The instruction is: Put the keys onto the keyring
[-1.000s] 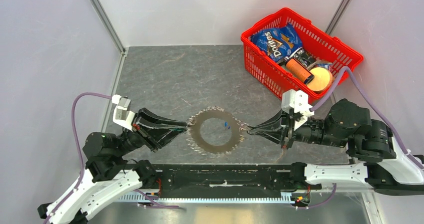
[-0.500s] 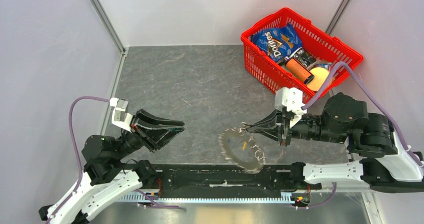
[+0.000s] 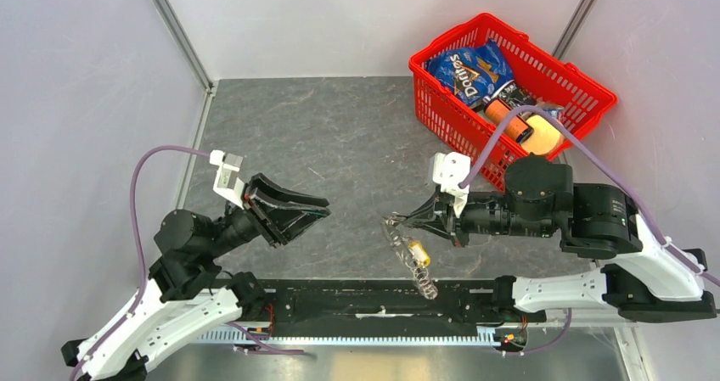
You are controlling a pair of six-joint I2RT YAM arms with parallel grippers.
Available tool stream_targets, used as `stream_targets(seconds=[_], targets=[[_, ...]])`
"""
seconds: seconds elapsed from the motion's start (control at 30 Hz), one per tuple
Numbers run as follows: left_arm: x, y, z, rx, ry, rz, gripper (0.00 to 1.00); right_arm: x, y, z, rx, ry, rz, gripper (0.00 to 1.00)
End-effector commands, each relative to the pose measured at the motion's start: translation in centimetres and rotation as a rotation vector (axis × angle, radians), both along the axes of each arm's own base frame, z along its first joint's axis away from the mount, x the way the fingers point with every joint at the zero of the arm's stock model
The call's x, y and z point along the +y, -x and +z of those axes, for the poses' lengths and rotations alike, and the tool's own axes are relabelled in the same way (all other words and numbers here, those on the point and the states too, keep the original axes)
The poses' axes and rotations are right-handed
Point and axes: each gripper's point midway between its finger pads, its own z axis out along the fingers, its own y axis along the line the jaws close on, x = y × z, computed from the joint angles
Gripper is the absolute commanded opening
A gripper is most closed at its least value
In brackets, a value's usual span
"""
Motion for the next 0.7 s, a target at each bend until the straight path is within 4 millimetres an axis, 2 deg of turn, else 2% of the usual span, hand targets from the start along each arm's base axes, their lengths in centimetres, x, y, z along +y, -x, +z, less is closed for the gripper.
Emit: stream_targets(seconds=[0.0, 0.2, 0.3, 0.53, 0.57, 0.6, 0.67], targets=[[-0.4, 0.8, 2.0, 0.016, 0.018, -0.059, 0.4, 0.0, 0.0, 3.3, -0.043, -0.088, 0.007, 0.0], [-1.8, 1.1, 2.3, 0.047, 0.001, -0.135, 0.42, 0.2, -0.3, 2.8, -0.037, -0.072, -0.009, 0.0], [-2.4, 1.1, 2.1, 0.059, -0.015, -0.161, 0.48, 0.5, -0.5, 2.6, -0.036, -0.065, -0.016, 0.0], [-3.0, 0.5, 1.9, 0.045, -0.04, -0.155, 0.53, 1.6, -2.1, 2.3, -0.006, -0.041, -0.107, 0.0], [-3.2, 0.9, 2.2, 0.156, -0.008, -0.188, 0.54, 1.8, -2.3, 2.2, 0.0, -0.039, -0.121, 0.0], [-3.2, 0.3, 1.8, 0.045, -0.052, -0.151, 0.54, 2.1, -2.5, 2.1, 0.009, -0.036, -0.136, 0.0], [-3.5, 0.2, 1.6, 0.044, -0.065, -0.155, 0.54, 2.3, -2.9, 2.0, 0.019, -0.029, -0.156, 0.0]])
